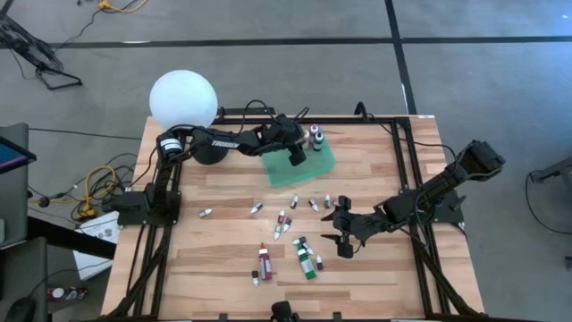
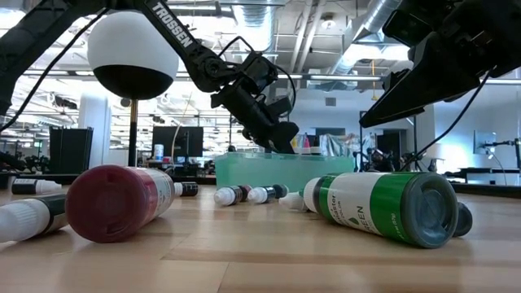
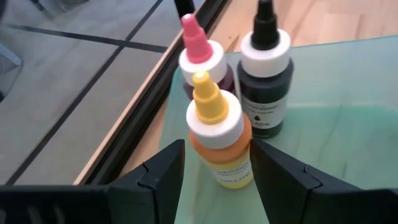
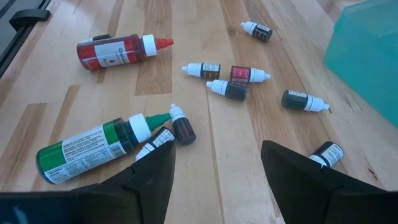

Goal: Pick & Place food coloring
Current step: Put the yellow food coloring bottle into the green bin

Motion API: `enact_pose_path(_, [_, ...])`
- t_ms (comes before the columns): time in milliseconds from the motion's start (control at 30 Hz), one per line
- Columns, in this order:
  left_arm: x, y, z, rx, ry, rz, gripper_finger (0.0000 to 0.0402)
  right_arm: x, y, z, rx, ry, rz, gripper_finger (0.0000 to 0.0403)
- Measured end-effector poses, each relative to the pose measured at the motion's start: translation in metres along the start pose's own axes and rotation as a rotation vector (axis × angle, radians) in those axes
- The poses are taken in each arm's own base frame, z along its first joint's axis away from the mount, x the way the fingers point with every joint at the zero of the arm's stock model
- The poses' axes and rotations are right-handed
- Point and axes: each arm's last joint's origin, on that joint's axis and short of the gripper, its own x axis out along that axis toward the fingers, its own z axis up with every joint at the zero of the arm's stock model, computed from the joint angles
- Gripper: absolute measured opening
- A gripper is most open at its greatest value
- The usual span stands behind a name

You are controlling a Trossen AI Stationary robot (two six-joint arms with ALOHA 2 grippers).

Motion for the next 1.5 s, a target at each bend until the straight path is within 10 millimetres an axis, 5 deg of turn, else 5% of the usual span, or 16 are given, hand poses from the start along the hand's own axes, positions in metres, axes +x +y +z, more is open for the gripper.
enact_pose_path(1500, [0.0000,0.0013,-0.0009,-0.035,0.017,0.082,0.0177,0.0000,0.0000,-0.0001,0.000,0.001,0.000,0.0230])
